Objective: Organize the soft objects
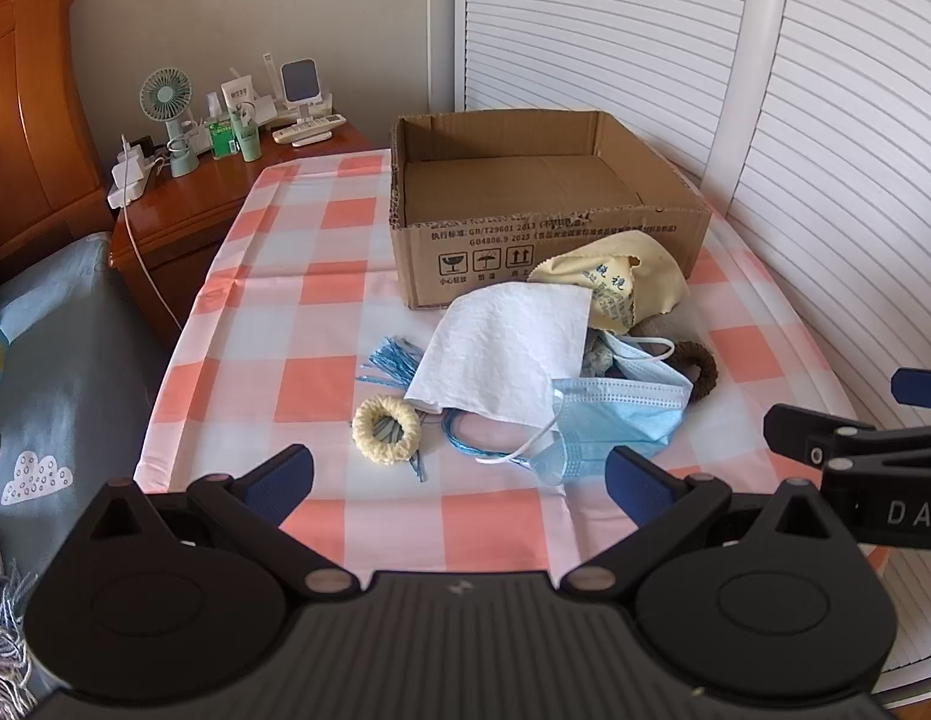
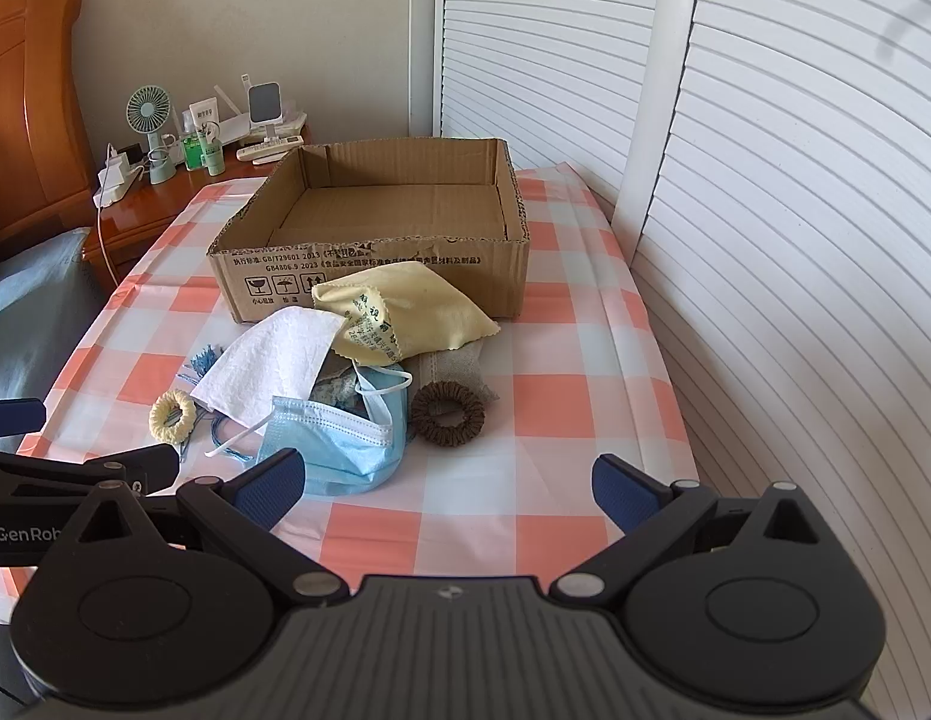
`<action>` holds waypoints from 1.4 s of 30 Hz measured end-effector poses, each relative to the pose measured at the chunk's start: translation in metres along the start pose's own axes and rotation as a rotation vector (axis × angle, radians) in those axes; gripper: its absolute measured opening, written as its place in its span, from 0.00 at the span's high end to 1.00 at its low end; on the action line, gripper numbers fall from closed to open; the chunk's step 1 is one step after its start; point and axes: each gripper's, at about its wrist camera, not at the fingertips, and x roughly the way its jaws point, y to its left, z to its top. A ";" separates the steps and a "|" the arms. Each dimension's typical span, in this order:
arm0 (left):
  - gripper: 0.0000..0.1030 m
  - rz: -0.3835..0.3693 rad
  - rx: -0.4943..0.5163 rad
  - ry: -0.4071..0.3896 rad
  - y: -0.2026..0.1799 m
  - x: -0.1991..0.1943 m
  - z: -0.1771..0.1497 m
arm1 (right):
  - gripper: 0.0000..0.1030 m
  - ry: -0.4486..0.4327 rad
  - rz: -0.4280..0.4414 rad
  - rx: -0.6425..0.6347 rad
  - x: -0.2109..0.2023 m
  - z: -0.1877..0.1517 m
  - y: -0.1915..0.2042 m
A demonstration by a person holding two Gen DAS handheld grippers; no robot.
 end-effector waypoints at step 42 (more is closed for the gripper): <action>0.01 0.003 0.000 -0.003 0.001 -0.002 0.000 | 0.00 -0.013 0.002 0.001 -0.003 0.002 -0.001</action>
